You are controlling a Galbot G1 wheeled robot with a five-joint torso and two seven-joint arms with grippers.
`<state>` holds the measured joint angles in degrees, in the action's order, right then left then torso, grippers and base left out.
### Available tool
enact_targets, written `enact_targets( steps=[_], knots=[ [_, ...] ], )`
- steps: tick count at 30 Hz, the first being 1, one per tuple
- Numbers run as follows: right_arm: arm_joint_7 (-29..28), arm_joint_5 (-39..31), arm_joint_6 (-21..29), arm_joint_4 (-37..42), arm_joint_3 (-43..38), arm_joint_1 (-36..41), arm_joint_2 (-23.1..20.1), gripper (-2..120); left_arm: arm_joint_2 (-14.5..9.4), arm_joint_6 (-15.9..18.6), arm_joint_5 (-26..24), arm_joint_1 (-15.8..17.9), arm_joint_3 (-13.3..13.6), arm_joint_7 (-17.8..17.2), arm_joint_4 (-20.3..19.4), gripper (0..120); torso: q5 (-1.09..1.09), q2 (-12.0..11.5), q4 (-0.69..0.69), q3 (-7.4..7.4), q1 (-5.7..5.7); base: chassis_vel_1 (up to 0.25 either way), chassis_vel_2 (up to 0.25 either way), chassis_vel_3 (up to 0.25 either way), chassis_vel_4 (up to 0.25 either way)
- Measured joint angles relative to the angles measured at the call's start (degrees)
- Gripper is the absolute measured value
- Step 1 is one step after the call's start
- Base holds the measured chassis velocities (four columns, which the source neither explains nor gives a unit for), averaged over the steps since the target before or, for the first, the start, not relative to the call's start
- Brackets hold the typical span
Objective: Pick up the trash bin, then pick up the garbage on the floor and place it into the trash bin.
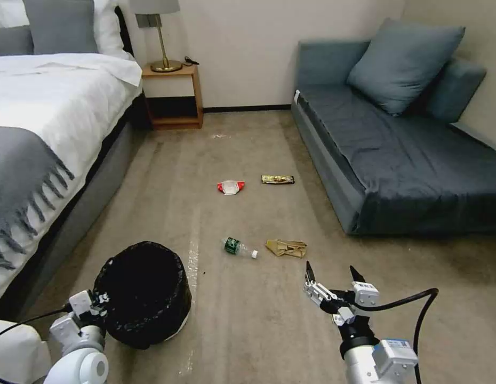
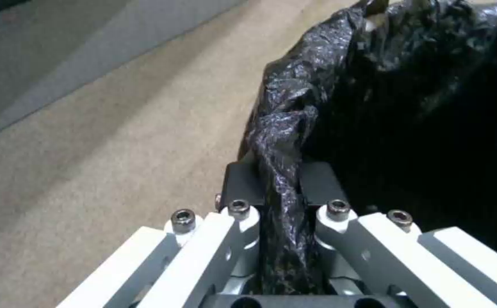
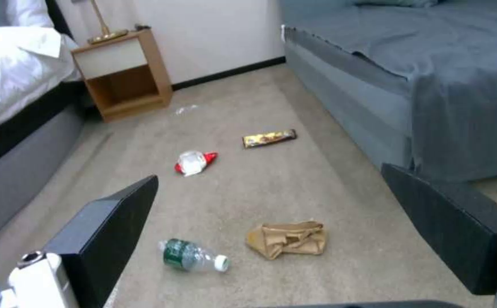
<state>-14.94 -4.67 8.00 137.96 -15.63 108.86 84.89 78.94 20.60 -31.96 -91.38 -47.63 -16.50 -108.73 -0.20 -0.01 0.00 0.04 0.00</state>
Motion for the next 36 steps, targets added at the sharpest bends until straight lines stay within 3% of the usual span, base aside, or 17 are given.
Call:
enact_targets(
  steps=[7, 9, 12, 25, 36],
  knots=[
    [0.5, -0.3, -0.7, 0.1, 0.2, 0.1, 0.2, 100, 0.1, -1.3, 1.8, -1.6, -0.1, -0.6, -3.7, 7, 0.00, 0.0, -0.03, 0.01, 0.01, 0.000, 0.000, 0.000, 0.000],
    [0.5, -0.3, -0.8, 0.1, 0.2, 0.1, 0.4, 100, 0.0, -2.0, 2.8, -2.2, -0.3, -1.1, -5.4, 7, 0.12, 0.0, -0.03, -0.01, 0.01, 0.000, 0.000, 0.000, 0.000],
    [0.5, -0.3, -0.8, 0.1, 0.3, 0.2, 0.5, 100, 0.1, -2.6, 3.8, -2.7, -0.4, -1.4, -6.4, 7, 0.12, 0.0, -0.01, -0.01, 0.00, 0.000, 0.000, 0.000, 0.000],
    [2.2, -0.2, -1.0, 0.5, 1.1, 1.0, 1.0, 100, 0.1, -7.7, 13.6, -6.3, -0.8, -1.6, -11.8, 6, 0.20, 0.0, 0.00, -0.03, 0.00, 0.000, 0.000, 0.000, 0.000],
    [4.2, -1.0, -1.3, -0.3, 1.3, 1.1, 1.6, 100, -0.1, -9.6, 18.1, -7.2, -1.0, -1.5, -12.3, 6, 0.20, 0.0, 0.00, -0.03, 0.00, 0.000, 0.000, 0.000, 0.000]
  ],
)
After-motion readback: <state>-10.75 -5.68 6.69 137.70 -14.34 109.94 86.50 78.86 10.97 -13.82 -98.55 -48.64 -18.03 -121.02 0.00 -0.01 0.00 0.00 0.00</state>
